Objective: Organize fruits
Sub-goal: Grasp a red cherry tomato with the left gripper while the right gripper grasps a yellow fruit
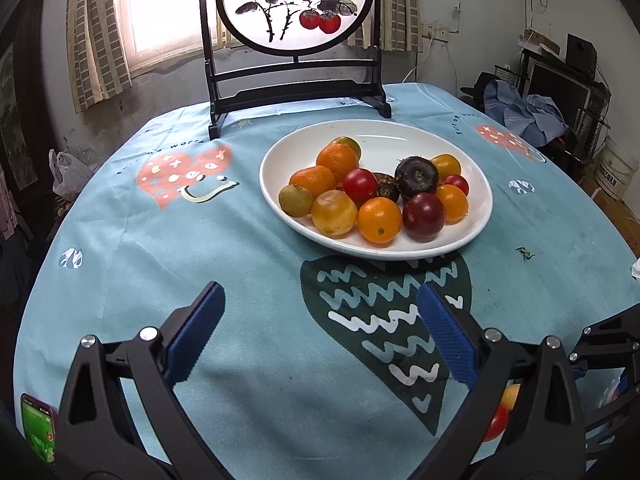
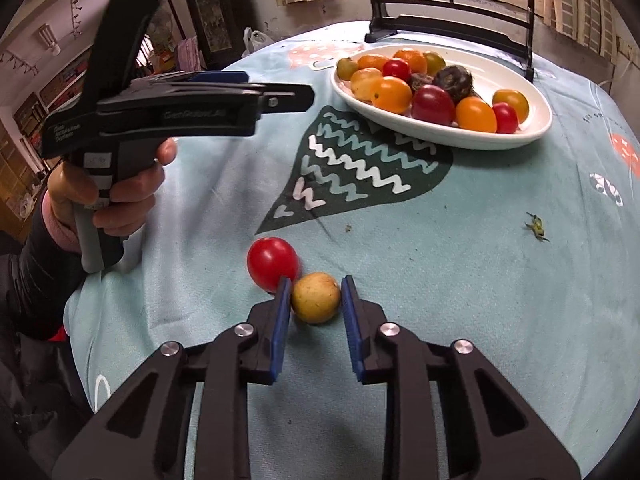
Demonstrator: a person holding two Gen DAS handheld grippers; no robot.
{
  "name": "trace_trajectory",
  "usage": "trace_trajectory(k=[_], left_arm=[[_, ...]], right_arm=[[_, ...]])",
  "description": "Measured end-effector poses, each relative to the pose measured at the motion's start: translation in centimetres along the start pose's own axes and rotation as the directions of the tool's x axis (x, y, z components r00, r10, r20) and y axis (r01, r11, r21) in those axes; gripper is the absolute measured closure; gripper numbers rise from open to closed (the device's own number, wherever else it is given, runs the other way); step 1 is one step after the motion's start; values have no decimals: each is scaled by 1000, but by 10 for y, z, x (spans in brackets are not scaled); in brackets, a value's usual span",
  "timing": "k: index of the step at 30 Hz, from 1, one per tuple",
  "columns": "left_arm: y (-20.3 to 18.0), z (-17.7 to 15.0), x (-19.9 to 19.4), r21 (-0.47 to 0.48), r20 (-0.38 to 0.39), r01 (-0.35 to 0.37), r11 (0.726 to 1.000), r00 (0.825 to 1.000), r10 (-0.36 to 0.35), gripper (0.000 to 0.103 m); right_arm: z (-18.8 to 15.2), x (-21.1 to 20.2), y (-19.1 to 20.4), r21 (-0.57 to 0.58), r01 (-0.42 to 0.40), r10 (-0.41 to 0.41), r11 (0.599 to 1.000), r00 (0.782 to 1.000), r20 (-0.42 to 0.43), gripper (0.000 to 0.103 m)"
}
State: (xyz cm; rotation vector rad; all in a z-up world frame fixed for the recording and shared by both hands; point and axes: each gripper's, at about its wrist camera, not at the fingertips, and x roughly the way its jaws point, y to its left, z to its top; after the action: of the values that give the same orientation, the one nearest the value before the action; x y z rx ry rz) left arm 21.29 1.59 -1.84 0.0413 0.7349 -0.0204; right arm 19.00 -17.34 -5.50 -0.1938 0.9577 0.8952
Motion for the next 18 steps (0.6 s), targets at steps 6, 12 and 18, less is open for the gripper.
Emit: trace_trajectory(k=[6, 12, 18], left_arm=[[-2, -1, -3, 17, 0, 15, 1000, 1000, -15, 4], [-20, -7, -13, 135, -63, 237, 962, 971, -230, 4], [-64, -33, -22, 347, -130, 334, 876, 942, -308, 10]], right_arm=[[2, -4, -9, 44, -12, 11, 999, 1000, 26, 77], [3, -17, -36, 179, -22, 5, 984, 996, 93, 77], [3, -16, -40, 190, -10, -7, 982, 996, 89, 77]])
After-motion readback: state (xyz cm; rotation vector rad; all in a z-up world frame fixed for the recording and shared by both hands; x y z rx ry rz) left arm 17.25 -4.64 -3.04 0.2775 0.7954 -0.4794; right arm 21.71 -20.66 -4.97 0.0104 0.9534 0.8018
